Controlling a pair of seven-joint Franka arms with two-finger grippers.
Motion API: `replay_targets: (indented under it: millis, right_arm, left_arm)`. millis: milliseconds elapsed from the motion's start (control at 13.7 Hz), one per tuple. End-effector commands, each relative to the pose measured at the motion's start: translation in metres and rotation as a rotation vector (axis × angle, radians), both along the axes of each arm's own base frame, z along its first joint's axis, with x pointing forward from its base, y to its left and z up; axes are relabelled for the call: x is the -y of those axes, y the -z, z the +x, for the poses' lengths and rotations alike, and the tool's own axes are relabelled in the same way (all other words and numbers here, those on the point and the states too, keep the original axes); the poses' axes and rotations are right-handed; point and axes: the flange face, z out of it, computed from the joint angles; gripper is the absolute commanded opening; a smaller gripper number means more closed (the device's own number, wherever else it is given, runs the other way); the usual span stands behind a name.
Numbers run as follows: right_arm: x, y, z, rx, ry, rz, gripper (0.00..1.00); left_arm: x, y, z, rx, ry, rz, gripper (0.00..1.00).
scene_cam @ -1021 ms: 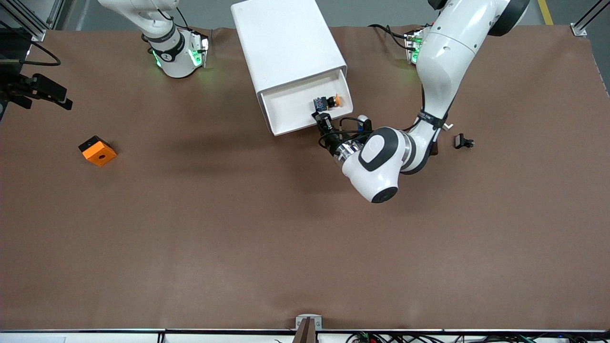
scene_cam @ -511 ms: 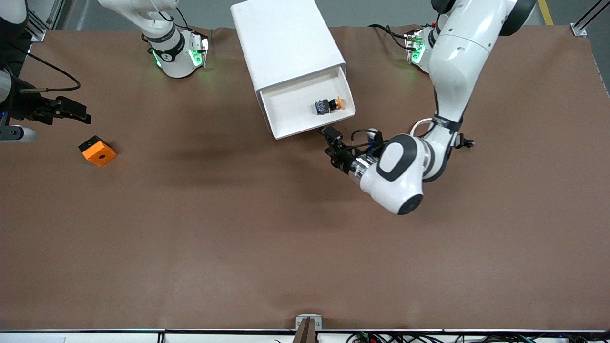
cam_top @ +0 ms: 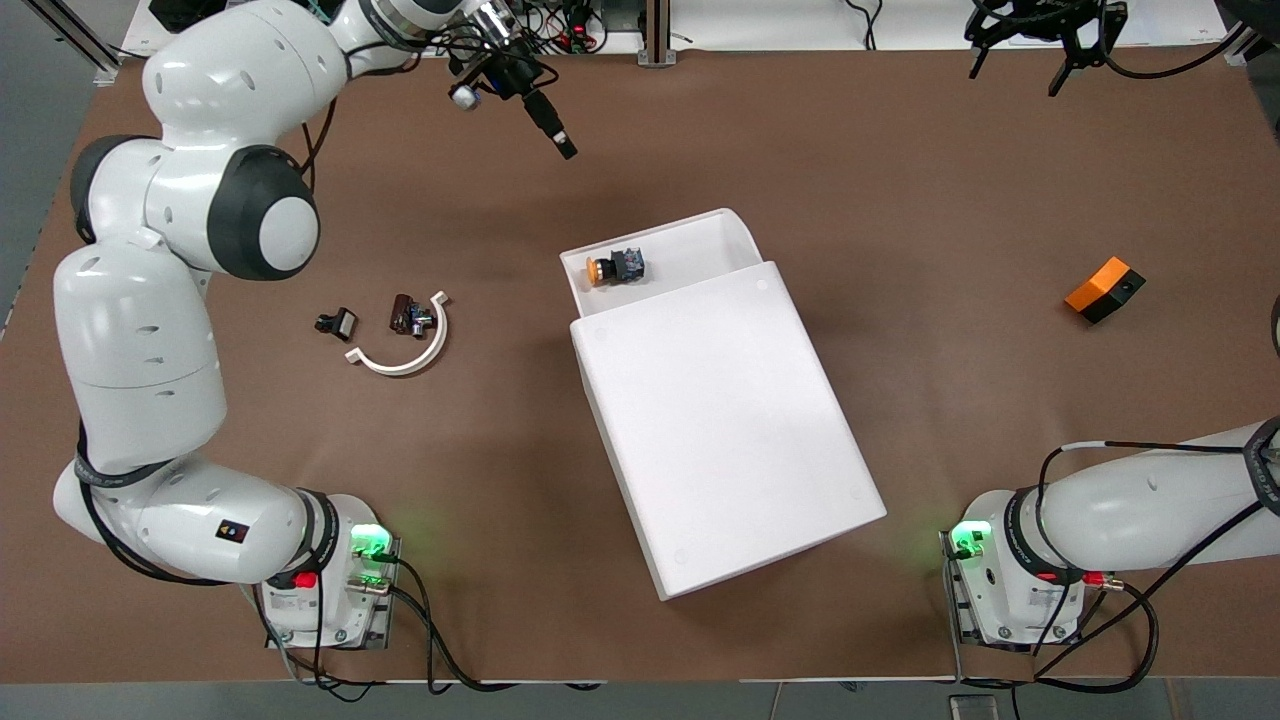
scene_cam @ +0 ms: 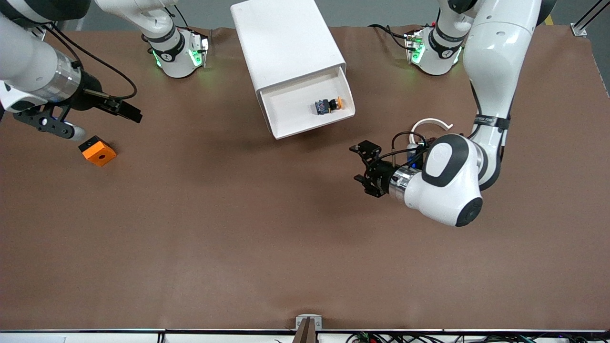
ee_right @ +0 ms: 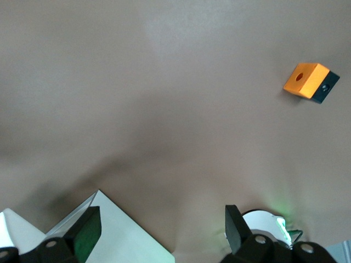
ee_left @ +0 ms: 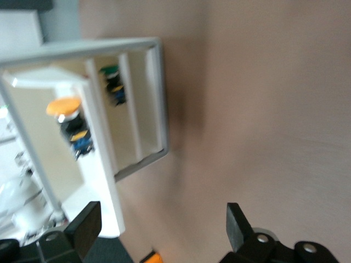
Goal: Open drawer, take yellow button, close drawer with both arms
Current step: 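Release the drawer with the left gripper while the right gripper reaches in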
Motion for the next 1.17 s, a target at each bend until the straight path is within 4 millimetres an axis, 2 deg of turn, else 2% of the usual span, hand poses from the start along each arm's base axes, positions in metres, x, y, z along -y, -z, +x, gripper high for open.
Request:
replay_targets:
  millis: [0,146,219,365,438,657,802,948,1094]
  right_arm:
    - [-0.013,-0.009,-0.001,0.015,0.114,-0.004,1.00]
    - [-0.049,-0.012,-0.010,0.015,0.243,-0.034,1.00]
    - [-0.075,-0.012,-0.017,0.019,0.302,-0.049,1.00]
    - [-0.118,-0.009,-0.028,0.020,0.407,-0.078,1.00]
    - [-0.138,-0.003,-0.032,0.017,0.433,-0.092,1.00]
    - [-0.200,0.008,-0.048,0.041,0.554,-0.103,1.00]
    - [-0.252,0.019,-0.057,0.047,0.630,-0.119,1.00]
    - [-0.297,0.043,-0.058,0.037,0.702,-0.158,1.00]
    - [-0.341,0.067,-0.057,0.007,0.759,-0.171,1.00]
  left_arm:
    - [-0.042,-0.030,0.013,0.153,0.071,0.009,1.00]
    - [-0.067,-0.050,0.018,0.267,0.170,0.017,1.00]
    - [-0.078,-0.057,0.020,0.328,0.232,0.011,1.00]
    - [-0.107,-0.058,0.030,0.435,0.353,-0.019,1.00]
    - [-0.118,-0.065,0.032,0.475,0.397,-0.030,1.00]
    - [-0.135,-0.064,0.034,0.525,0.526,-0.006,1.00]
    - [-0.143,-0.068,0.035,0.571,0.649,-0.020,1.00]
    - [-0.159,-0.109,0.030,0.653,0.782,0.015,1.00]
    - [-0.169,-0.129,0.026,0.711,0.940,-0.003,1.00]
